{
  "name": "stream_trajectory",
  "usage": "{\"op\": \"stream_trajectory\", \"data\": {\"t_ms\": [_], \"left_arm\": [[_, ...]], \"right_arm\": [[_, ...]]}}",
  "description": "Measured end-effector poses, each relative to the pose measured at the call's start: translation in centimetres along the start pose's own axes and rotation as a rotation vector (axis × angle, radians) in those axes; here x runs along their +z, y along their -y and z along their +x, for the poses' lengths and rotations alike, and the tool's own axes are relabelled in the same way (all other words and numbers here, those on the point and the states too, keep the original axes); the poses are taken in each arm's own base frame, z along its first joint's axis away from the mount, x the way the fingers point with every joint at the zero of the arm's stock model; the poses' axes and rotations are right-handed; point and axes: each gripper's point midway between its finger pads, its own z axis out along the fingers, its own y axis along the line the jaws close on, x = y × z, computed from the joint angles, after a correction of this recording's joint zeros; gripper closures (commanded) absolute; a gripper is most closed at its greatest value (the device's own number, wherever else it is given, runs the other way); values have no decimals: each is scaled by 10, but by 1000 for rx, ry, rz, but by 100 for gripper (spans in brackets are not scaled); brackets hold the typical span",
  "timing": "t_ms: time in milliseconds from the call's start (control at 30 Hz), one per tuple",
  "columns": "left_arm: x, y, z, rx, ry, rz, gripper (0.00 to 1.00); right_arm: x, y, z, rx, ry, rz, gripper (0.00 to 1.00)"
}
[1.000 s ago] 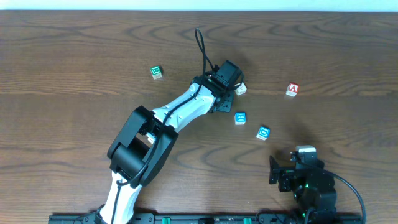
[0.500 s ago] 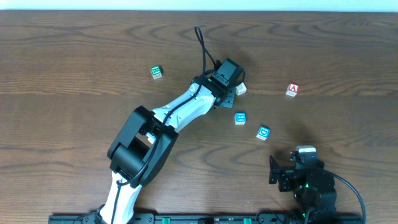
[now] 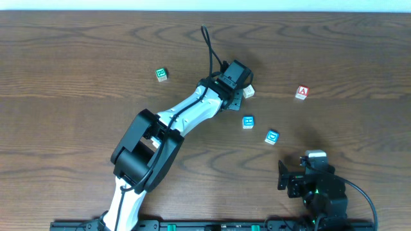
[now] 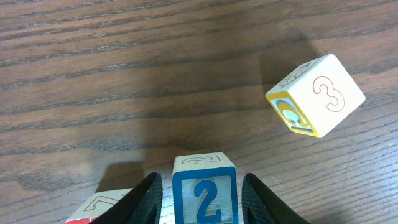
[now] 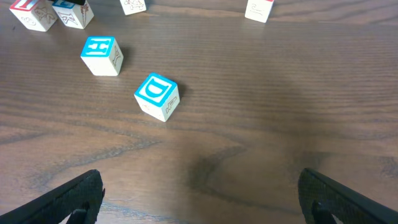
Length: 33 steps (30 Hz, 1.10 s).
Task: Spell out Ai2
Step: 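Carry the '2' block and set it right of the 'I' block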
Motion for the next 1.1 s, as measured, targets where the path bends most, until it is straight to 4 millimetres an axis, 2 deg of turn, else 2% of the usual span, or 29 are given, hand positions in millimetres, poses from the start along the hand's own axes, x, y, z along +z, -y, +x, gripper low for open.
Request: {"op": "stream_trajectory", "data": {"t_ms": [100, 267, 533, 567, 633, 800, 1100], "left_arm": [[0, 0, 1, 0, -3, -2, 57], [0, -3, 6, 3, -24, -11, 69], [-1, -4, 9, 4, -43, -19, 69], [-1, -5, 10, 4, -45, -20, 68], [-2, -5, 11, 6, -51, -23, 60], [-2, -5, 11, 5, -51, -23, 52], [-1, -1, -6, -6, 14, 4, 51]], "right_arm": [[0, 0, 0, 0, 0, 0, 1], [0, 0, 0, 0, 0, 0, 1], [0, 0, 0, 0, 0, 0, 1], [0, 0, 0, 0, 0, 0, 1], [0, 0, 0, 0, 0, 0, 1], [0, 0, 0, 0, 0, 0, 1], [0, 0, 0, 0, 0, 0, 1]]}}
